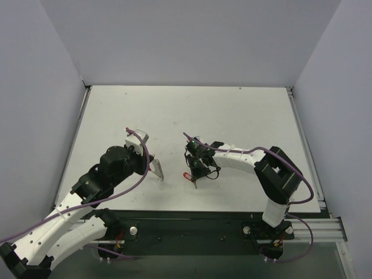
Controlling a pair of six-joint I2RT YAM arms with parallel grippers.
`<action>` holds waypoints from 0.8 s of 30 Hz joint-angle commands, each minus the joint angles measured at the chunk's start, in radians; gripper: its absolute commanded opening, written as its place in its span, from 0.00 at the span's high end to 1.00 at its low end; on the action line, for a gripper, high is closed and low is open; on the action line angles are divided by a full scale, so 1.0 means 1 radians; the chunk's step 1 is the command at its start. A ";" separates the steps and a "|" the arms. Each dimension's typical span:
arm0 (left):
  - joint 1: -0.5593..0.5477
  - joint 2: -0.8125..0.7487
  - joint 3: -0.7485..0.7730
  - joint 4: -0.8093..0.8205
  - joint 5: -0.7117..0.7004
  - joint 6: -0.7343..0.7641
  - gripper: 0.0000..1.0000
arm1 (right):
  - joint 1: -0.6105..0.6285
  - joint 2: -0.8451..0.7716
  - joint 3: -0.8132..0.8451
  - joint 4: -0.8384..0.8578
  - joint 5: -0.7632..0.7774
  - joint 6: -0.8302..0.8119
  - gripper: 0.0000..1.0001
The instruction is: Put the keys on the keyring
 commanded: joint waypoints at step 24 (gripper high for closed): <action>0.006 0.006 0.053 0.045 0.021 0.019 1.00 | -0.077 -0.281 -0.099 0.100 -0.114 -0.023 1.00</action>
